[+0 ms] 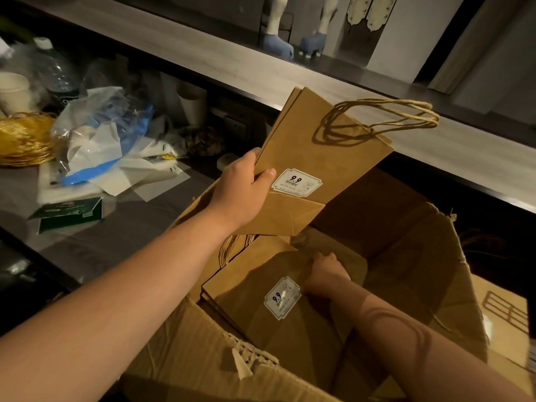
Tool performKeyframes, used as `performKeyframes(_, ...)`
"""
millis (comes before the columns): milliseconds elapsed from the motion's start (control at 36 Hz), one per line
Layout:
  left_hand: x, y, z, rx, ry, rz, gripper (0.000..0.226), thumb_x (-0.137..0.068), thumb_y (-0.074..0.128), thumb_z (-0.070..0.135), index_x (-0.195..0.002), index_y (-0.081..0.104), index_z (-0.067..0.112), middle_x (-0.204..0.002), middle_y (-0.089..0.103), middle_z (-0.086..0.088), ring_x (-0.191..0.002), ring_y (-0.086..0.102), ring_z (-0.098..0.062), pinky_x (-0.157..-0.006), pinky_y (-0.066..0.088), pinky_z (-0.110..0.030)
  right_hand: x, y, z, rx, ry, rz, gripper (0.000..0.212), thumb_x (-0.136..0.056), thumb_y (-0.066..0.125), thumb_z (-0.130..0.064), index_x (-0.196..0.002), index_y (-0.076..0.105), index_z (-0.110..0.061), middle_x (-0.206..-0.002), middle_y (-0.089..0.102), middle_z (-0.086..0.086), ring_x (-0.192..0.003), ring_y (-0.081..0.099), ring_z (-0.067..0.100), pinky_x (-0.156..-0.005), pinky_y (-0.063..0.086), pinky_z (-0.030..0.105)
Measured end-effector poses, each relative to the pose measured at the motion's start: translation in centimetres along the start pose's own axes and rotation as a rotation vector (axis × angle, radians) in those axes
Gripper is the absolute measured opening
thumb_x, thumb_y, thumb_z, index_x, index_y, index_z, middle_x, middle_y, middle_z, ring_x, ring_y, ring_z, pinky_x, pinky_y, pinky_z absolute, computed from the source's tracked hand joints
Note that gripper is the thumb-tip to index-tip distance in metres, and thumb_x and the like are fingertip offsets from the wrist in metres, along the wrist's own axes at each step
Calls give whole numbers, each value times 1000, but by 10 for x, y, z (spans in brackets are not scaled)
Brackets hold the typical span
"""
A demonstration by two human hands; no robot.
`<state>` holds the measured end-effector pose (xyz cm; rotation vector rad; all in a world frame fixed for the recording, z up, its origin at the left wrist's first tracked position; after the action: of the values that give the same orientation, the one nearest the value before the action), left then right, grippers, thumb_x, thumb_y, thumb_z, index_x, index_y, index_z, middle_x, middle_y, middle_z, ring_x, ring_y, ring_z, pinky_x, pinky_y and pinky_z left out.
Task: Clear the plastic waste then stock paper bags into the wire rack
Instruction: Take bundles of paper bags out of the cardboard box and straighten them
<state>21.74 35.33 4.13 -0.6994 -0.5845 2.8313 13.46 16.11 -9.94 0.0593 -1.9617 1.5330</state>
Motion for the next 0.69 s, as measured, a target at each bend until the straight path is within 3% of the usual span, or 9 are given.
performKeyframes(139,0,0,0,-4,2,-2,4,-99,50,22,-101,53,24,-98,63,7,-88,61,-3,-65,50,-9,0,7,2,-50,3,-50,71,-83,74,-28,-141,38,-8,-135,46,9,-124,50,25,-100,47,33)
performKeyframes(222,1,0,2,-2,-1,1,4,-98,51,21,-98,52,24,-91,61,12,-85,61,-1,-65,48,-6,2,13,-5,-21,0,-38,77,-86,67,-25,-149,27,-8,-142,41,13,-131,44,30,-107,43,40)
performKeyframes(361,1,0,3,2,-7,6,7,-98,51,20,-94,51,26,-84,55,19,-79,56,5,-62,45,-1,4,23,-12,38,-17,-50,88,-89,66,-27,-153,11,-4,-149,31,18,-137,35,33,-111,37,39)
performKeyframes(694,0,1,1,-8,-6,2,5,-98,50,20,-101,53,23,-90,59,14,-81,58,4,-64,47,-2,4,15,-13,109,-36,-4,100,-79,77,-39,-149,13,-7,-145,33,16,-135,36,32,-109,37,39)
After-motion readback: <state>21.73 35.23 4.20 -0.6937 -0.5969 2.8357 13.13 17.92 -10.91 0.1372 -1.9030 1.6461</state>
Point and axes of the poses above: each hand's wrist, its own x-axis away from the middle knuckle, its own y-axis out of the palm, z = x × y, the point moved 4 cm from there along -x, towards the middle knuckle
